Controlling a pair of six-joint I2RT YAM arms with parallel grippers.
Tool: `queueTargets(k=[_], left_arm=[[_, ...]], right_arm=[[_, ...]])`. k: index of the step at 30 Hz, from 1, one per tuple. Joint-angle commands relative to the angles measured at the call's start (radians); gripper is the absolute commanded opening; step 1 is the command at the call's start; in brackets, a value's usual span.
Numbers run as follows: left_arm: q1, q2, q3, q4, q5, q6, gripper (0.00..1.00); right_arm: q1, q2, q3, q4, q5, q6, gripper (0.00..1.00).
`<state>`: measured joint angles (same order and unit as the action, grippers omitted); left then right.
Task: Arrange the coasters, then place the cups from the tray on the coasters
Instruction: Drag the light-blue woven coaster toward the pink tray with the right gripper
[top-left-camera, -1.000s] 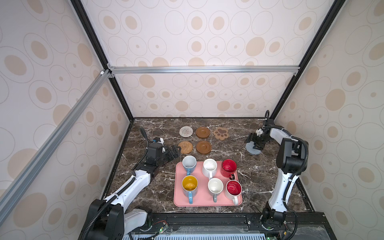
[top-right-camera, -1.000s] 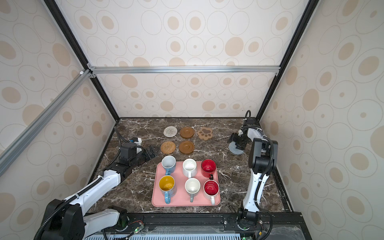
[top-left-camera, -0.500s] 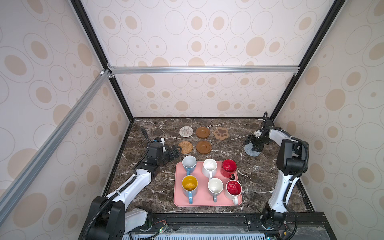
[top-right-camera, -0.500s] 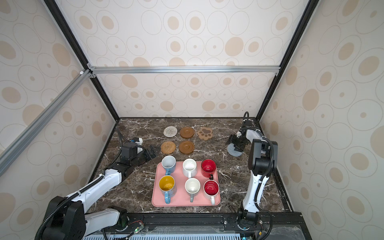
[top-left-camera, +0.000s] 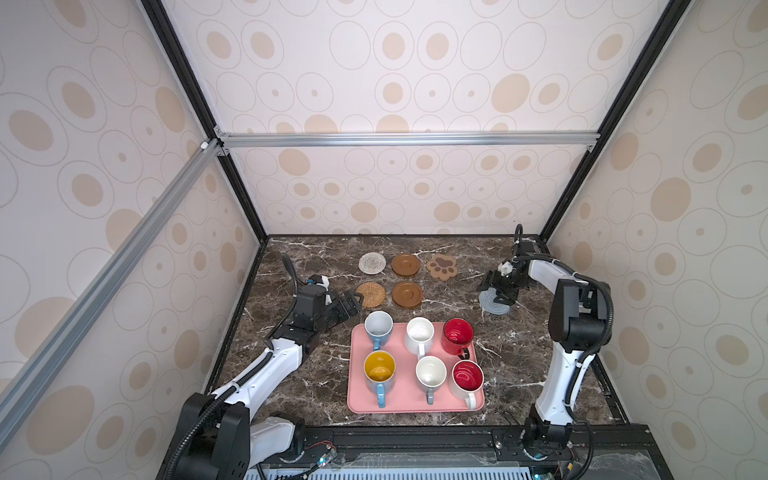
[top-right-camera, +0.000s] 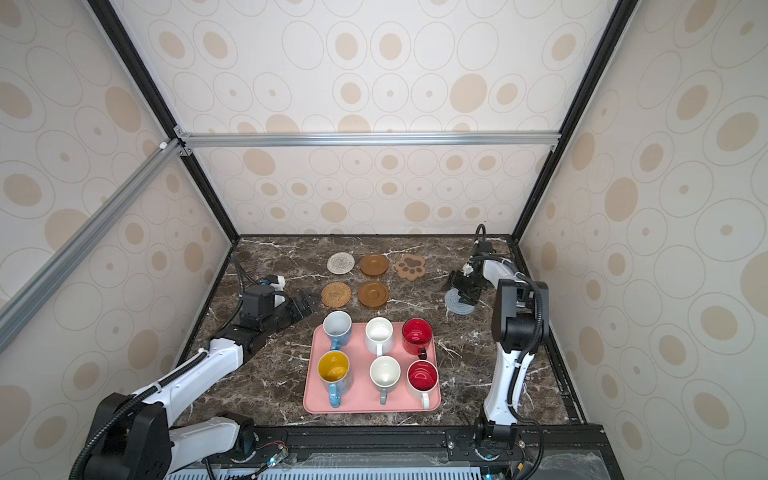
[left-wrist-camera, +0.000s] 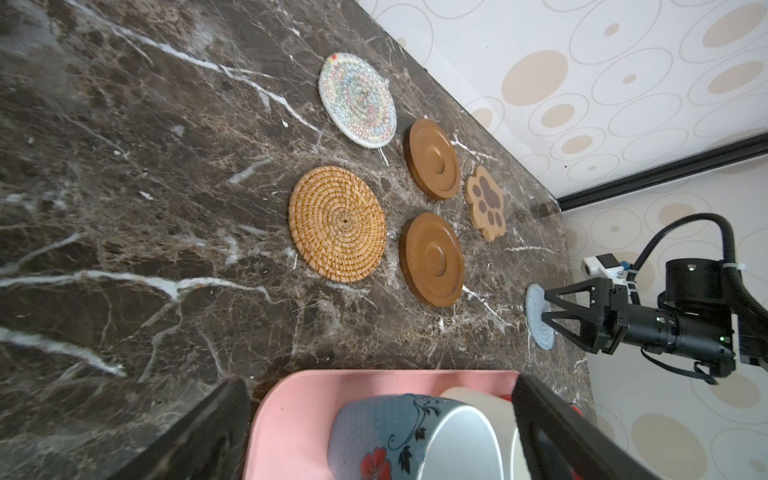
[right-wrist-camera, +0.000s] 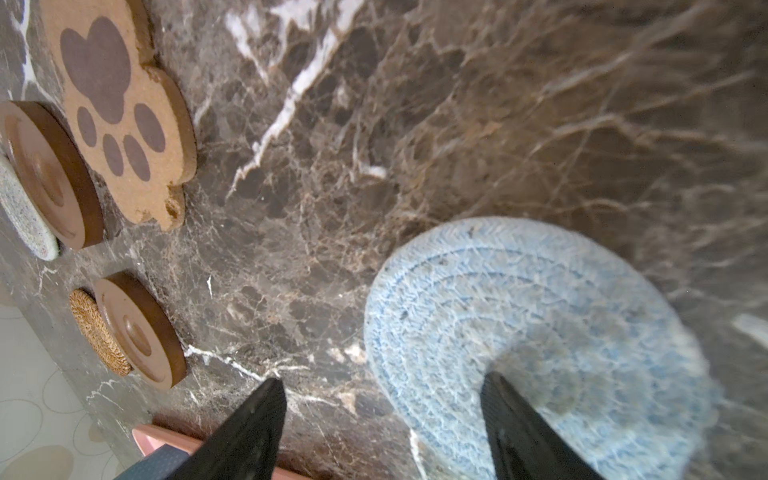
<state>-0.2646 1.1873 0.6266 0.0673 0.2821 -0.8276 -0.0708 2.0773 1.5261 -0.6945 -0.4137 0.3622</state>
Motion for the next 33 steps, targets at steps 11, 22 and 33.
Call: queueTargets(k=[11, 22, 33], left_arm=[[0.001, 0.007, 0.031, 0.008, -0.001, -0.002, 1.0], [0.001, -0.032, 0.005, -0.002, -0.018, -0.003, 1.0], [0.002, -0.03, 0.007, 0.002, -0.013, -0.011, 1.0]], right_arm=[[0.111, 0.027, 0.014, -0.043, -0.006, 0.05, 0.78], [0.179, 0.053, 0.047, -0.031, -0.021, 0.077, 0.78], [0.225, 0.092, 0.096, -0.008, -0.04, 0.122, 0.78]])
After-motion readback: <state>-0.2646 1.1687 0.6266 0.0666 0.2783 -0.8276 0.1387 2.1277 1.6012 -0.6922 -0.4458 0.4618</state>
